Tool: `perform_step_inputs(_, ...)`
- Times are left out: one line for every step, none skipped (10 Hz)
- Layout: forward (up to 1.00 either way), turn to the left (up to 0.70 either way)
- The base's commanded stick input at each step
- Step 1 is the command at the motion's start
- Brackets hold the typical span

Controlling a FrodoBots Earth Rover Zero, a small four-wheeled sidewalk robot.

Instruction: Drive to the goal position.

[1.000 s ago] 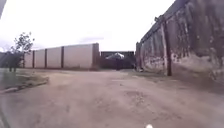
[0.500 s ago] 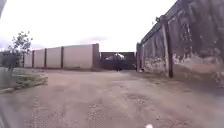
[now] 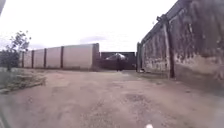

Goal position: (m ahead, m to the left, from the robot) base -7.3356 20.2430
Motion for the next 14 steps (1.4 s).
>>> perform_step_inputs(0.30, 0.00)
perform_step_inputs(0.30, 0.00)
perform_step_inputs(0.30, 0.00)
perform_step_inputs(0.30, 0.00)
perform_step_inputs(0.30, 0.00)
perform_step_inputs(0.30, 0.00)
perform_step_inputs(0.30, 0.00)
perform_step_inputs(0.30, 0.00)
perform_step_inputs(0.30, 0.00)
perform_step_inputs(0.30, 0.00)
perform_step_inputs(0.30, 0.00)
perform_step_inputs(0.30, 0.00)
perform_step_inputs(0.30, 0.00)
perform_step_inputs(0.30, 0.00)
